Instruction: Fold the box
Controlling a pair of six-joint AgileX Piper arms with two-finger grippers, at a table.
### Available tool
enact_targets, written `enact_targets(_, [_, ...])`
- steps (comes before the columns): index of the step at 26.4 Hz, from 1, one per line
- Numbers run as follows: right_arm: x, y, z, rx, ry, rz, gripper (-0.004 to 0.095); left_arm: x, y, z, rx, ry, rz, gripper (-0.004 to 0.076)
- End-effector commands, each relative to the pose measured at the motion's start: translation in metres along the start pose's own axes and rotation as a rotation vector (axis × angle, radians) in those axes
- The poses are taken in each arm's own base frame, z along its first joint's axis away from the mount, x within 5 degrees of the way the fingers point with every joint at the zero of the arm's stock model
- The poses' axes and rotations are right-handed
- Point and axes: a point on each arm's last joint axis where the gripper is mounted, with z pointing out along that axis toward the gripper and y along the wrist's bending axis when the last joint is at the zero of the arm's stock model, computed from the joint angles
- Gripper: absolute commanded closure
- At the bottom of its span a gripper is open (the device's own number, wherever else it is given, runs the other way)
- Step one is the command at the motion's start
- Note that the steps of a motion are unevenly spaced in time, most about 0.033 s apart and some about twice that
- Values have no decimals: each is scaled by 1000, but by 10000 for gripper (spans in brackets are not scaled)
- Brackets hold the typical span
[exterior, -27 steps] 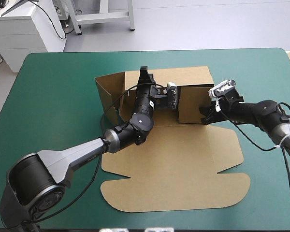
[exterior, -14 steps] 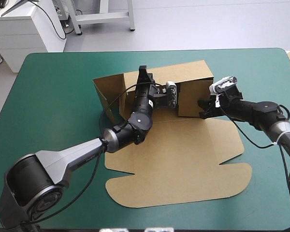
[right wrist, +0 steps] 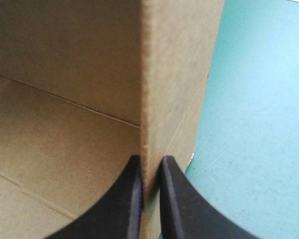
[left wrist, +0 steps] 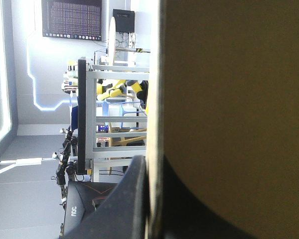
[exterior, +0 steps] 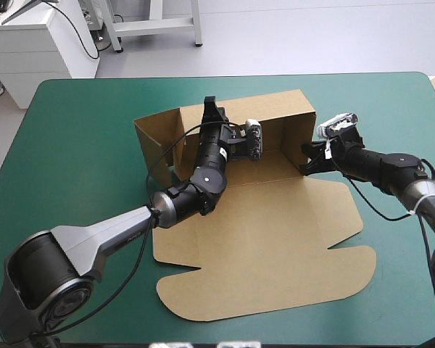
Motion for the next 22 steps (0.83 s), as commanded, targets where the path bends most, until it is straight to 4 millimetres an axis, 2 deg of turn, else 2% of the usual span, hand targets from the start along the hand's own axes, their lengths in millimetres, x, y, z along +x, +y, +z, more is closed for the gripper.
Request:
enact_targets(1, [-25,18,-12,-122,-110,-14,923,-14,27,-17,-66,-125,12,731])
enact_targets(6, [-25,14,-16,-62,-84,9,921,-13,27,-17,-65,-123,10,731])
enact_targets(14, [-30,18,-42,42,-9,-9,921,-15,26,-17,-57,-138,11,731])
enact_targets(19, [3,29,-59,119,32,56,906,-15,26,-17,-54,-144,11,731])
enact_targets(22, [11,32,-60,115,44,79,906,-15,26,-17,-53,-146,11,731])
